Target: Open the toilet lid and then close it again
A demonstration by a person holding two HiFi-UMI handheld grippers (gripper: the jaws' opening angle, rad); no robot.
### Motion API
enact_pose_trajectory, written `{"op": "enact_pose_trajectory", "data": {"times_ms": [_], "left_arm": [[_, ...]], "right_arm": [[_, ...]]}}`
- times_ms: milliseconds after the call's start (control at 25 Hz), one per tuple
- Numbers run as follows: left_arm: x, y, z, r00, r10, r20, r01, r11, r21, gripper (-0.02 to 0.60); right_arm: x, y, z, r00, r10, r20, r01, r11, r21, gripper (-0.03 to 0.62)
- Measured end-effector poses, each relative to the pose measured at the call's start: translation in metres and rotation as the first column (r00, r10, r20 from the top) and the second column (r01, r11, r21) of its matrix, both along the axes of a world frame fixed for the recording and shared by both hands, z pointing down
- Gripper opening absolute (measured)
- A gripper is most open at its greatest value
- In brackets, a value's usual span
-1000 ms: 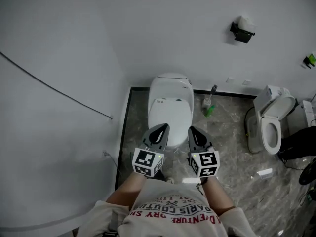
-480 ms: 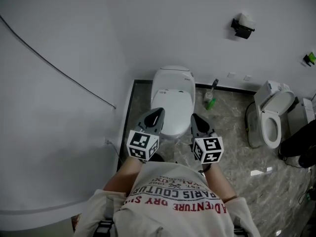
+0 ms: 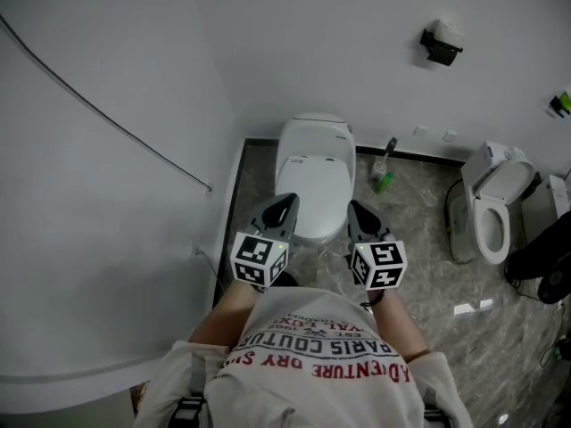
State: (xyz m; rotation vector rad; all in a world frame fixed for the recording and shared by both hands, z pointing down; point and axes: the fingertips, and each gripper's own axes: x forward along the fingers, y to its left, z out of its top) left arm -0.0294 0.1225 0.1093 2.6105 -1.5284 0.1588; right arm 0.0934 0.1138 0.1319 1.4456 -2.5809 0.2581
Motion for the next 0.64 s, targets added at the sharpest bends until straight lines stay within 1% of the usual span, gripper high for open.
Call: {"op": "enact_pose_trajectory", "data": {"times_ms": [320, 640], "left_arm": [[-0.001, 0.0, 0.007, 1.0, -0.01, 0.001, 0.01, 1.0, -0.012, 0.006], [-0.002, 0.005, 0.014, 1.0, -0.011, 0.022, 0.011, 1.0, -0.026, 0.006]], "right_arm": [[-0.004, 0.003, 0.005, 1.0, -0.008, -0.007, 0.008, 1.0, -0.003, 0.014], [-0.005, 0.01, 0.008, 1.0, -0.002, -0.022, 0.002, 1.0, -0.006, 0.014]]}}
